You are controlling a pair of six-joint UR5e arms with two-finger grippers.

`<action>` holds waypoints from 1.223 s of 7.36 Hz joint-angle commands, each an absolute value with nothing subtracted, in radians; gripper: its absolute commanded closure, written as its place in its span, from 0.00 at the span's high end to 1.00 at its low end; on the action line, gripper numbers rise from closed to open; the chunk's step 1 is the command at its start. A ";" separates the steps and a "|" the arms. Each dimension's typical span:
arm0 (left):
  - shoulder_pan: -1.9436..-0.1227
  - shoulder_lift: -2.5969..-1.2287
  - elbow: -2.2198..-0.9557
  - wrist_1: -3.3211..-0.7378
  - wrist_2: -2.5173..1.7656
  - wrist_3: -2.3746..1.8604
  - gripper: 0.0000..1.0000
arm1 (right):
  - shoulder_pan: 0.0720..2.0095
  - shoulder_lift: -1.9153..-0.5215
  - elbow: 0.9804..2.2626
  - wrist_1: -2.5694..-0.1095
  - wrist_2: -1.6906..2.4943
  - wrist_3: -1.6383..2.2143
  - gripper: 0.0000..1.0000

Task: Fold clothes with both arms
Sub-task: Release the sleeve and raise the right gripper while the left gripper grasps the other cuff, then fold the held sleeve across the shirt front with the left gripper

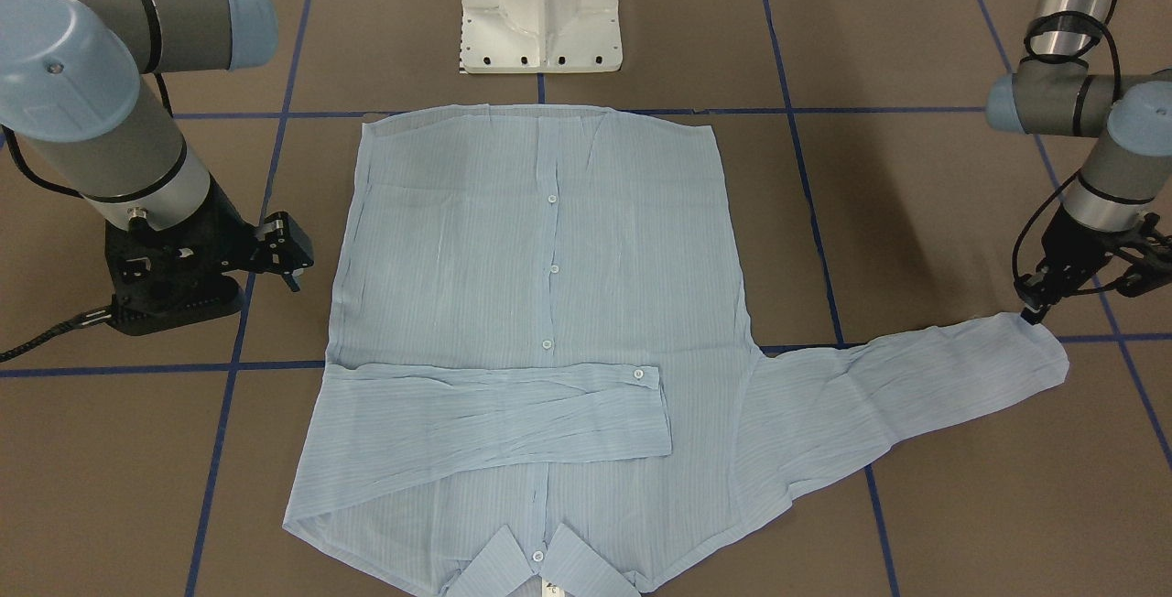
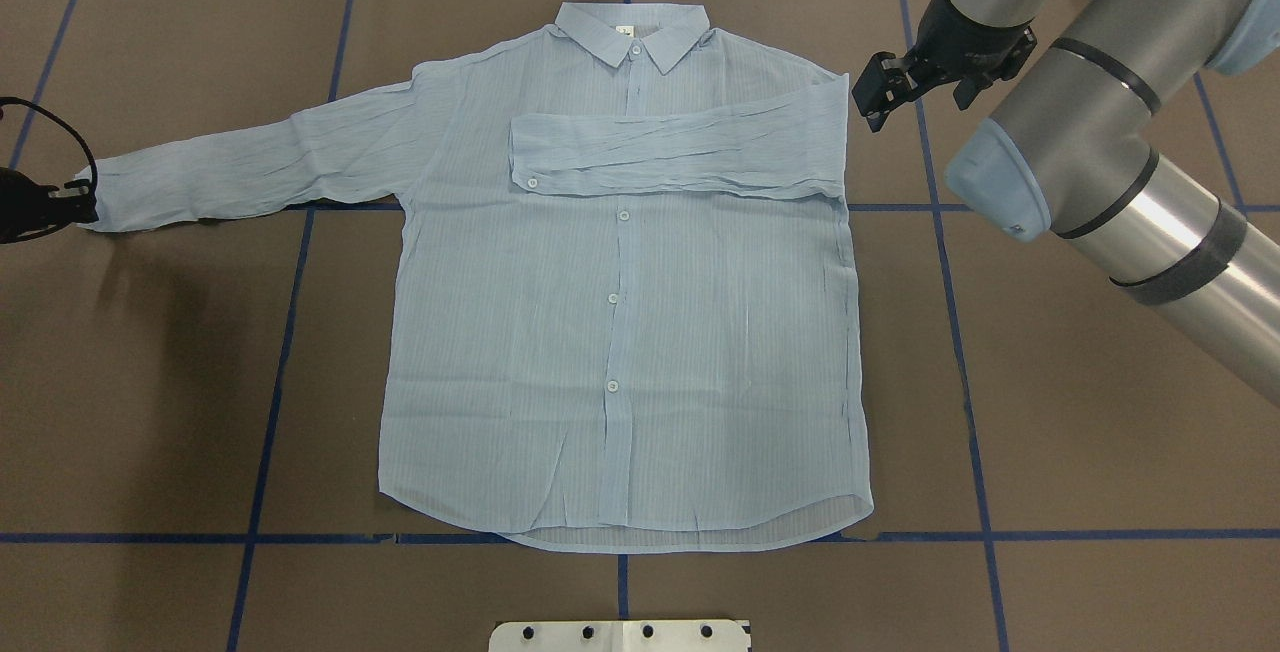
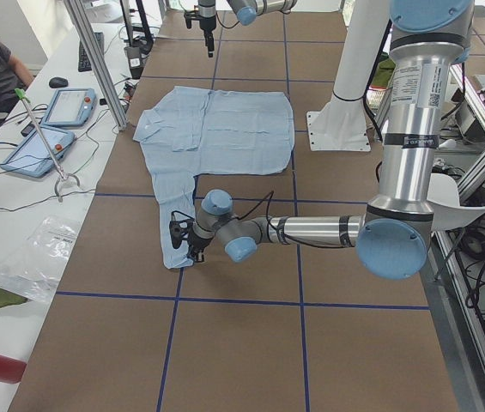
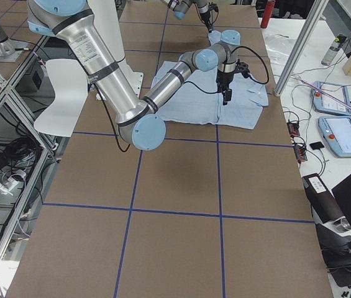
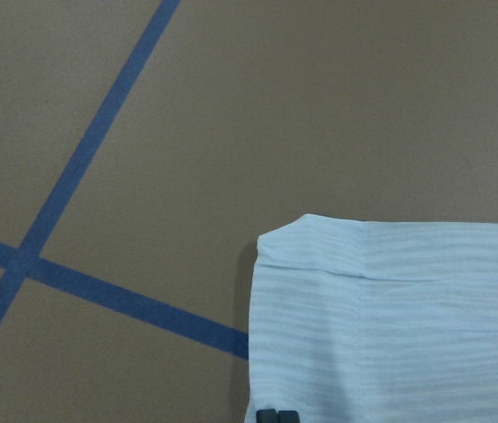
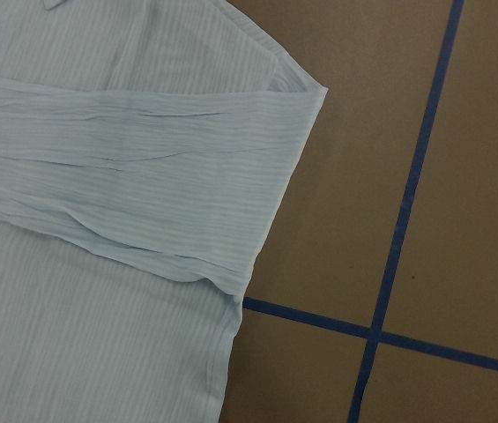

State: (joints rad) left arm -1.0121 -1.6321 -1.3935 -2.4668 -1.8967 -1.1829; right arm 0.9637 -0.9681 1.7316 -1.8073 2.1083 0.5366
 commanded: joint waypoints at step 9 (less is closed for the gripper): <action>-0.962 -2.464 -1.571 -1.726 -2.175 -1.632 0.00 | 0.986 -1.101 1.825 -1.815 2.111 0.528 1.00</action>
